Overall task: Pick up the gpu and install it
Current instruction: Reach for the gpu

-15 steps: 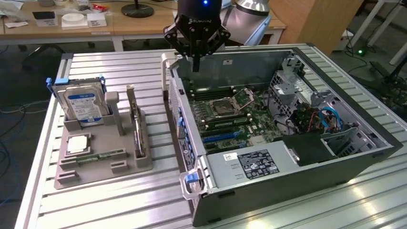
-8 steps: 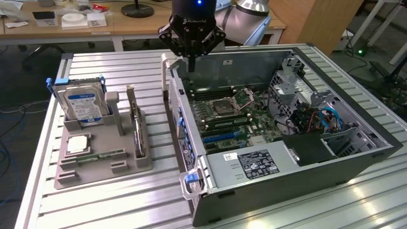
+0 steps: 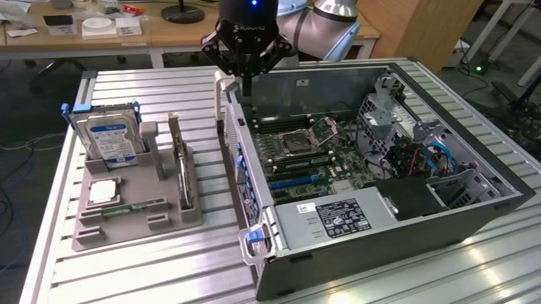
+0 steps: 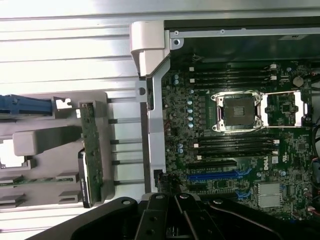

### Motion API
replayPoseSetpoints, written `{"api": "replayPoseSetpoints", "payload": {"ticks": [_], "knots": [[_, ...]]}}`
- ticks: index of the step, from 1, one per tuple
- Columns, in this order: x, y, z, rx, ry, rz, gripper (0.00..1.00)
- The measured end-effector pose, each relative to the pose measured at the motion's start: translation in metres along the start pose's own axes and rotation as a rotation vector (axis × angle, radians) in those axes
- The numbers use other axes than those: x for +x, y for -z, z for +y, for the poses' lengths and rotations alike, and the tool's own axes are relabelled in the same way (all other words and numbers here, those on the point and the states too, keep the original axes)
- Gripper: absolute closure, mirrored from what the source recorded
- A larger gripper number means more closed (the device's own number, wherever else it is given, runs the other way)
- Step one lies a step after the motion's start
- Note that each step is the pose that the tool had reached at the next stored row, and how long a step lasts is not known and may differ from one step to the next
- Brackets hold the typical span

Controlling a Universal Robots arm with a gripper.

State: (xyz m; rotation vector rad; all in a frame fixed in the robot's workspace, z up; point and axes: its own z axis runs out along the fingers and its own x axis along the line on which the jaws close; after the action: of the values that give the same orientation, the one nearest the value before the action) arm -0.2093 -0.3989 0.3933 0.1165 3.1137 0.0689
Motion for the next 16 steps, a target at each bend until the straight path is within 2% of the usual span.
{"api": "replayPoseSetpoints", "payload": {"ticks": [16], "knots": [[0.024, 0.0006, -0.0019, 0.0, 0.0, 0.0, 0.89]]}}
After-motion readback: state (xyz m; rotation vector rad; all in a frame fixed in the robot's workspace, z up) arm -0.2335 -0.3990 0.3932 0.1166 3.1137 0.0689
